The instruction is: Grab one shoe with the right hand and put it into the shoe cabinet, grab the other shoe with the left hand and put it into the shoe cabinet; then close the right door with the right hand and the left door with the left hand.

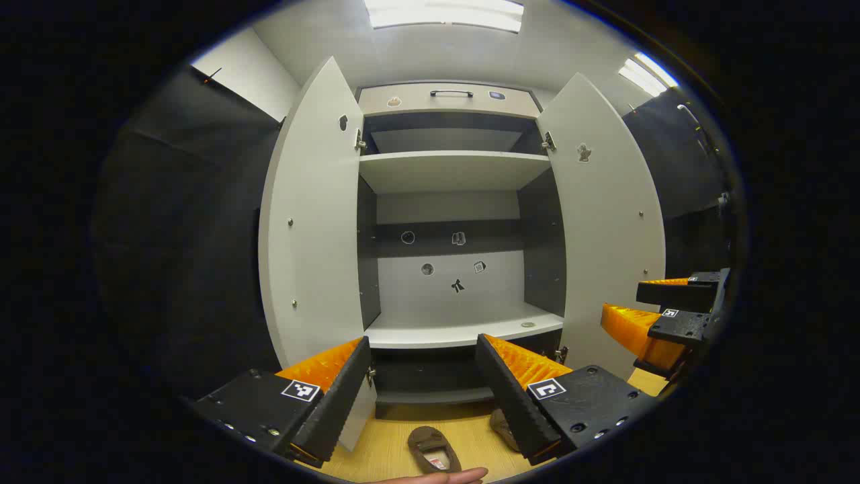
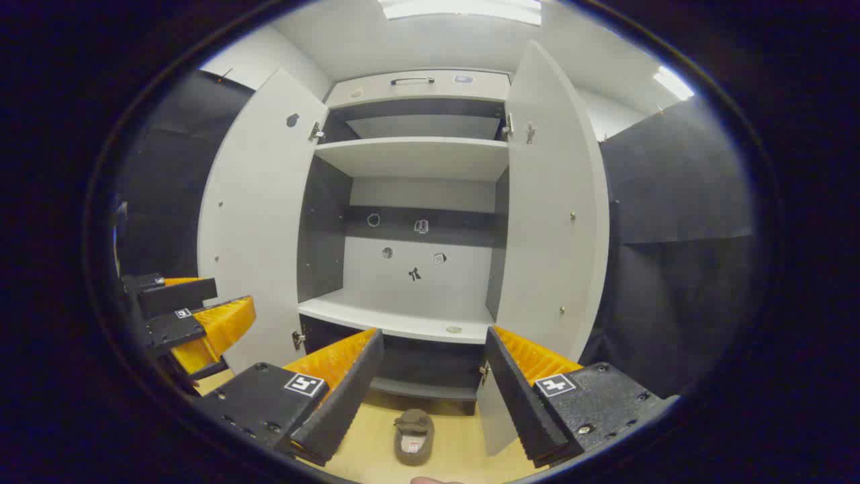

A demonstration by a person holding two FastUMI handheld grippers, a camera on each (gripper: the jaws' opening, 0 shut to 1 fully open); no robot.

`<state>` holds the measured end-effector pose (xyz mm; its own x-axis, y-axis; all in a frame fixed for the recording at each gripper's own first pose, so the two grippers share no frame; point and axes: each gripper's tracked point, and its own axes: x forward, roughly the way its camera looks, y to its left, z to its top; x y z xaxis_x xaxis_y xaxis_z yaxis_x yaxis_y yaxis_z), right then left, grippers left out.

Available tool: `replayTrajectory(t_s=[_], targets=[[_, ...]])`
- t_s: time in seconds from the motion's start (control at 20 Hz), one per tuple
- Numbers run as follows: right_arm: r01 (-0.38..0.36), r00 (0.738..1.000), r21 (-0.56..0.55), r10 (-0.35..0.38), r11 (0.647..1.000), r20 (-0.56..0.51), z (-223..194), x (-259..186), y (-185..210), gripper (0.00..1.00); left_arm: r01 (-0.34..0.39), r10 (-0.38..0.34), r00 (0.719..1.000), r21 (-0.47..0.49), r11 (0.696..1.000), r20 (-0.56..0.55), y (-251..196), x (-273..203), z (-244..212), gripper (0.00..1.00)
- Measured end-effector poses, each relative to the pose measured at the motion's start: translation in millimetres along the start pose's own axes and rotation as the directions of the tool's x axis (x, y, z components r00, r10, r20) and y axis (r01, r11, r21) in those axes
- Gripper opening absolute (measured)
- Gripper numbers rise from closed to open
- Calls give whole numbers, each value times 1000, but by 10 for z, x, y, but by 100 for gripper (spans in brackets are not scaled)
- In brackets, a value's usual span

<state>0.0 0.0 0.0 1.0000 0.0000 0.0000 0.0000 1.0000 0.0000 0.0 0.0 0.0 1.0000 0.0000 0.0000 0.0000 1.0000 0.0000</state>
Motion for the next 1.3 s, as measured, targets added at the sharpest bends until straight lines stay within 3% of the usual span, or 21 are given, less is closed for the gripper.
replayTrajectory(t_s=[0.85, 1.3], targets=[[4, 1000, 2, -4, 1000, -27, -62, -5, -40, 99, 3, -4, 1000, -11, 1000, -8, -7, 16, -80, 96], [-29, 997, 1, 29, 1000, -67, -290, 19, 104, 99, -4, 4, 999, 0, 1000, -49, 101, -85, -260, 96]])
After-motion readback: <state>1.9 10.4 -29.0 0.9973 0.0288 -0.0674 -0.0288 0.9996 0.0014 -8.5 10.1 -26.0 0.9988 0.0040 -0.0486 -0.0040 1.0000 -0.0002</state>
